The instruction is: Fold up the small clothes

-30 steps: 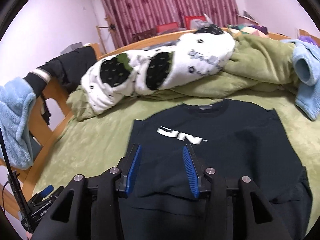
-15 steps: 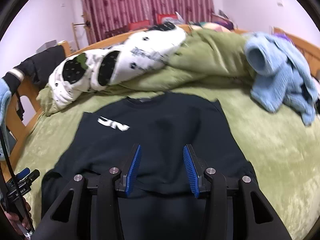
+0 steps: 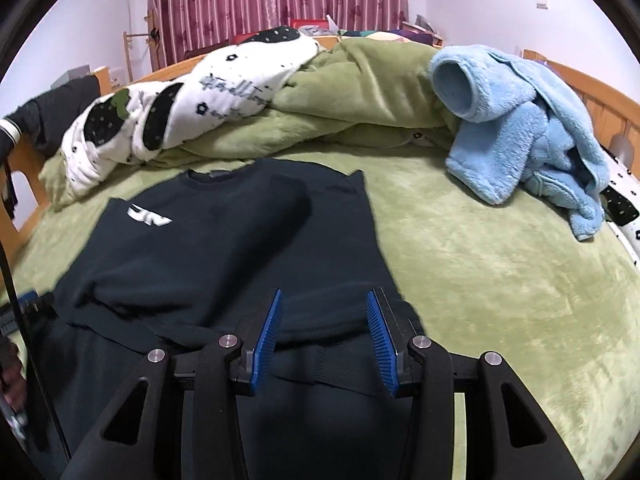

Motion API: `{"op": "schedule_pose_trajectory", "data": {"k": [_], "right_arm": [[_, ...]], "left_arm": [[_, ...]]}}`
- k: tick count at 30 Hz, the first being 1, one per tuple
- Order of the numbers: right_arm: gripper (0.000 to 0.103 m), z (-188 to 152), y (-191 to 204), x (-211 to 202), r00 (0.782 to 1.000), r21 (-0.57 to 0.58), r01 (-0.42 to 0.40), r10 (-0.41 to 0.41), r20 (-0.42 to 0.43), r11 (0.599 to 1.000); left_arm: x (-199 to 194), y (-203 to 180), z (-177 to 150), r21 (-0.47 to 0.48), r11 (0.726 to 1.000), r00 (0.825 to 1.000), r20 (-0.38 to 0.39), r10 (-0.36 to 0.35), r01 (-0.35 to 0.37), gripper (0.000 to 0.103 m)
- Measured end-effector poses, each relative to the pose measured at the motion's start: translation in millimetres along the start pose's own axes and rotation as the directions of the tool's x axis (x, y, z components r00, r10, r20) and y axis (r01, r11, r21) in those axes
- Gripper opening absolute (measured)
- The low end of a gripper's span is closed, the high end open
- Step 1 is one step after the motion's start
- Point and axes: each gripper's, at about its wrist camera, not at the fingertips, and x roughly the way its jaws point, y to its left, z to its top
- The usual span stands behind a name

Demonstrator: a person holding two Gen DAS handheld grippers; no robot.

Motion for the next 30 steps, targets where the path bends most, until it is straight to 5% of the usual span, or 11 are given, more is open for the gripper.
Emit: {"op": "schedule_pose_trajectory", "data": {"k": [8,17,18,20,22,30], "right_arm": [[0.043,-10.0,-34.3,25.6,0.999,0.078,-0.026,0.030,-0.045,0.997],[0.043,-10.7,-23.0,34.7,0.997,0.045,-0.052,0.055,-0.054,0.998],[0.043,-10.4,-22.8,34.2,0.997,0.045,-0.057,0.059,-0.054,0.997],[0.043,-10.0,-22.5,33.3,0.997,0.047,-0.058,0.060,-0.052,0.997],[0.043,-10.0,-23.3,33.8,0.997,0.051,-0.056,0.059,-0.053,0.997],[0.043,-12.0,-31.2,41.9,0.999,0.096,-0.020,0.024,-0.036,0.995]], "left_arm": [[43.7,-6.7,15.9,-0.044,0.999,1.000,-0.028,-0.004,0.003,0.062],[72.0,-21.3,6.3,-0.004,0.999,0.997,-0.064,0.038,-0.039,0.061],[71.4,-24.5,6.1,0.004,0.999,0.997,-0.058,0.044,-0.044,0.059],[68.9,-27.4,7.8,0.011,1.000,0.999,-0.054,0.000,0.001,0.022],[64.2,-33.2,9.6,0.053,0.994,0.995,-0.027,0.093,-0.091,0.008],[17.9,-6.1,24.6,-0.001,0.997,0.994,0.075,0.078,-0.079,0.006]]}}
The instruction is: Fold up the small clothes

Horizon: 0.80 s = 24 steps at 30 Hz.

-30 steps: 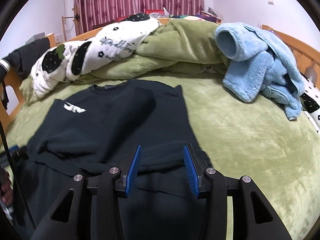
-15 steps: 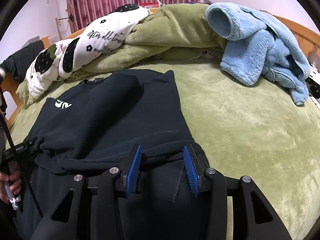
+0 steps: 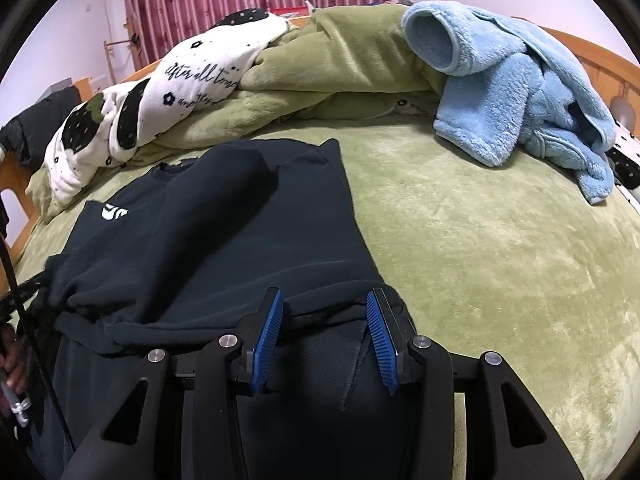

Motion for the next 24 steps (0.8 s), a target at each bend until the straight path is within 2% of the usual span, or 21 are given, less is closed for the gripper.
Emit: {"op": "schedule_pose_trajectory", "data": {"k": [3,6,10,14,24], "right_arm": [[0.043,1.5,-2.1,-0.2,1.000,0.019,-0.003,0.003,0.008,1.000],[0.043,0.7,0.1,2.3,1.000,0.018,-0.006,0.006,0.007,1.000],[0.043,-4.7,9.5,17.9,0.996,-0.035,0.072,-0.073,-0.044,0.997],[0.043,-8.9,12.8,28.6,0.992,-0.069,0.098,-0.103,-0.076,0.993],[0.049,-2.5,3.6,5.0,0.997,-0.018,0.058,-0.058,-0.048,0.998]], "left_arm": [[-7.3,18.2,1.9,-0.014,1.000,1.000,0.012,0.026,-0.026,0.006],[-4.9,34.3,-1.8,-0.035,0.999,0.999,-0.012,0.030,-0.031,0.006],[3.8,39.2,-9.2,-0.049,0.999,0.999,-0.039,0.010,-0.012,0.006],[8.2,35.9,-15.8,-0.042,0.999,0.998,-0.059,0.001,-0.003,0.007],[-5.0,35.0,-21.4,-0.025,1.000,0.996,-0.093,0.006,-0.008,0.014]]}}
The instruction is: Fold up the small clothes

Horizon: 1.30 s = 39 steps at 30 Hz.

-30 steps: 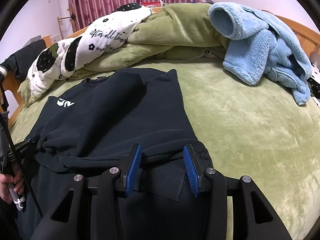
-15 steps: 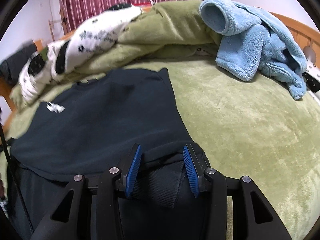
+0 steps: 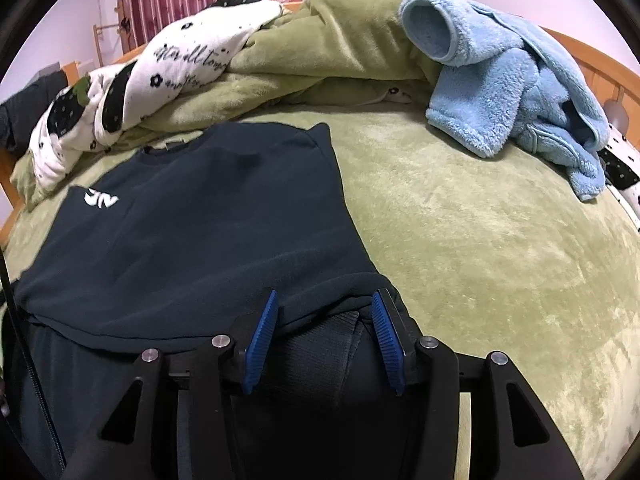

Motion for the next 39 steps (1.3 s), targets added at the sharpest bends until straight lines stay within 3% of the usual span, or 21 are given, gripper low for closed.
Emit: {"op": "schedule_pose_trajectory", "data": {"k": [4,9,11,14,19,24,33,39], "right_arm": [[0.058,-0.2,4.2,-12.7,0.998,0.005,-0.054,0.054,0.013,0.999],[0.059,-2.6,24.2,-27.3,0.996,-0.040,-0.093,0.094,0.003,0.995],[0.071,-9.3,35.2,-36.7,0.998,-0.079,-0.063,0.064,0.012,0.995],[0.075,-22.9,46.2,-53.4,0.998,-0.115,0.001,0.006,0.057,0.993],[0.086,-38.9,46.8,-77.3,0.999,-0.070,-0.033,0.035,0.035,0.997],[0.087,-55.8,49.6,-105.2,0.999,-0.080,0.001,0.003,0.049,0.997],[0.087,-87.6,45.3,-159.8,0.988,-0.112,0.093,-0.078,0.133,0.989],[0.087,-109.2,32.7,-172.6,0.988,-0.118,0.125,-0.112,0.109,0.985]], "left_arm": [[-16.5,1.6,-7.3,0.006,1.000,1.000,0.005,-0.005,0.005,0.025],[-44.6,4.3,-20.1,0.028,0.999,1.000,0.023,0.015,-0.015,0.048],[-56.4,6.5,-26.4,0.033,0.999,0.999,0.031,0.011,-0.012,0.058],[-71.3,9.4,-36.5,0.043,0.998,0.998,0.049,0.035,-0.037,0.059],[-93.9,22.2,-57.2,0.038,0.998,0.998,0.039,0.040,-0.041,0.061],[-116.2,33.2,-78.1,0.043,0.997,0.998,0.037,0.059,-0.060,0.061],[-148.3,35.8,-103.8,0.074,0.997,0.999,0.032,0.009,-0.011,0.076],[-157.9,31.3,-118.7,0.105,0.994,0.999,0.044,0.001,-0.006,0.077]]}}
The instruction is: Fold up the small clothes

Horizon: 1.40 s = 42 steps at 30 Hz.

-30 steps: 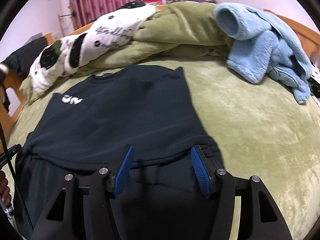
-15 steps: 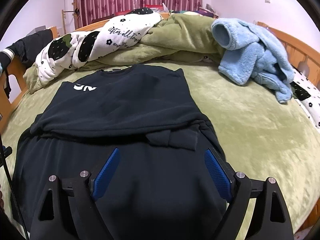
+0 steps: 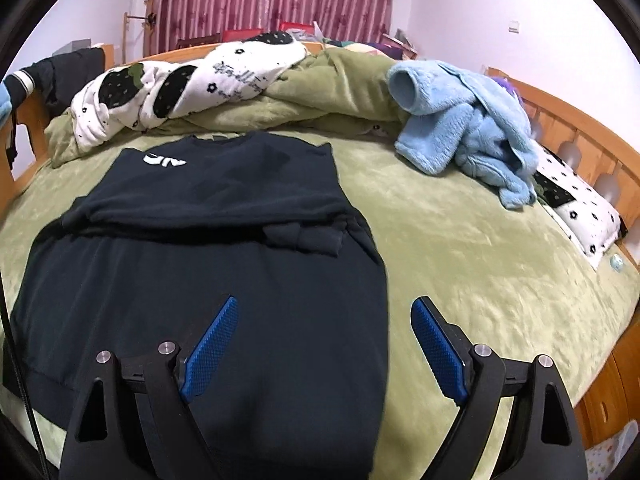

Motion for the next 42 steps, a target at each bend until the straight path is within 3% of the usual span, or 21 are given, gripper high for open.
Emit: {"op": "schedule_pose_trajectory", "data": {"k": [5,15,19,26,34,42], "right_arm": [[0.089,-14.4,-13.5,-6.9,0.999,0.016,0.050,-0.050,-0.021,0.999],[0.093,-28.0,-23.5,-16.3,1.000,0.028,-0.005,0.004,0.028,1.000],[0.093,-32.7,-20.2,-14.0,1.000,-0.010,-0.020,0.020,0.024,1.000],[0.093,-40.8,-24.0,-8.8,0.998,0.033,-0.067,0.067,-0.006,0.997],[0.093,-45.1,-31.8,-4.8,0.994,0.083,-0.094,0.099,-0.051,0.992],[0.093,-47.6,-45.7,-7.2,0.992,0.170,-0.117,0.124,-0.030,0.978]], "left_arm": [[0.0,3.0,-6.0,-0.023,1.000,1.000,0.004,-0.020,0.020,0.077],[6.3,4.3,-11.7,-0.024,0.998,0.998,-0.004,-0.061,0.061,0.077],[6.7,8.7,-12.9,-0.055,0.995,0.997,-0.001,-0.078,0.078,0.077],[11.8,14.7,-13.1,-0.096,0.989,0.993,-0.022,-0.115,0.112,0.077],[13.5,9.4,-14.3,-0.054,0.994,0.994,-0.040,-0.099,0.097,0.077],[10.0,3.3,-17.0,-0.003,0.995,0.994,-0.041,-0.098,0.098,0.077]]}}
